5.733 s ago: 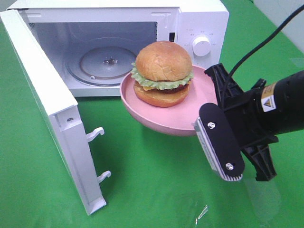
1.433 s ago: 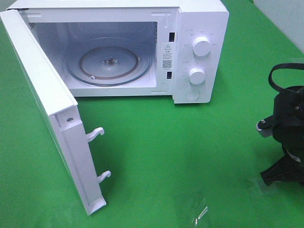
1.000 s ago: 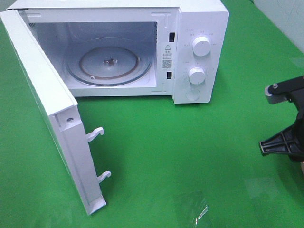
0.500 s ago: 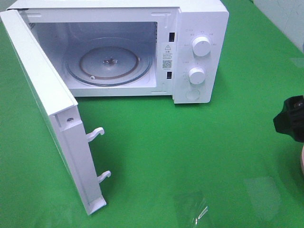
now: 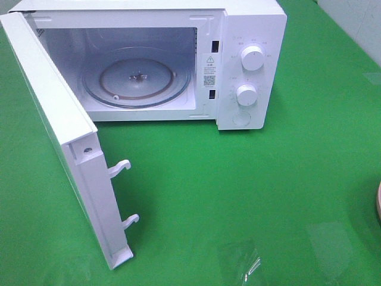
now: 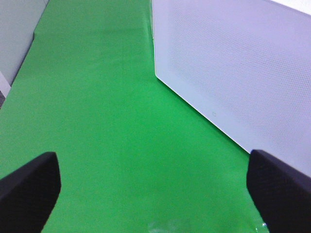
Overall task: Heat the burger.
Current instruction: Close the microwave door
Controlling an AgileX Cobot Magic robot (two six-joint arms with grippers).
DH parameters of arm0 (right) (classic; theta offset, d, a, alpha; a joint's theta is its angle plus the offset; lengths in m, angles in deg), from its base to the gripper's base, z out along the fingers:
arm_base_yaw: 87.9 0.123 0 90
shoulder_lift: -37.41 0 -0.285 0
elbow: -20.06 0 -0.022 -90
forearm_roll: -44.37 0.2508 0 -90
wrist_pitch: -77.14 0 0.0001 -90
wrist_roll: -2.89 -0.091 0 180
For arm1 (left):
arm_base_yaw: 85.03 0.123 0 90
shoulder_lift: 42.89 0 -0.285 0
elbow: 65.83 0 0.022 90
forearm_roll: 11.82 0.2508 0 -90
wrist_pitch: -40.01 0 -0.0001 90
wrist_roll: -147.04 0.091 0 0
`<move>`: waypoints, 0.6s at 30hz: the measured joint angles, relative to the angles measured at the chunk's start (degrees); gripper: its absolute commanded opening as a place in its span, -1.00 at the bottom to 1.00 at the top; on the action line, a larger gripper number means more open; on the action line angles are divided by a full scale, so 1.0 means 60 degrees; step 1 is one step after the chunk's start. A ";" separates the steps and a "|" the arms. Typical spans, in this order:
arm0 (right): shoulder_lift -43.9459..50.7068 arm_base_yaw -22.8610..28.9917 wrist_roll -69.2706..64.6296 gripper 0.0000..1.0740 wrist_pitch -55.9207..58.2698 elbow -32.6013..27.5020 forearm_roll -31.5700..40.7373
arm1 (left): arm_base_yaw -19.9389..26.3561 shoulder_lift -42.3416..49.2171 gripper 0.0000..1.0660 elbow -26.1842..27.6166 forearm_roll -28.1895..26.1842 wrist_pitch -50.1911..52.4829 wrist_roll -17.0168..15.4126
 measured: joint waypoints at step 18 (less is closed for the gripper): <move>0.2511 0.0000 0.0153 0.42 0.1623 -0.0420 0.0000 | 0.0000 0.0000 0.81 0.0000 0.0000 0.0000 0.0000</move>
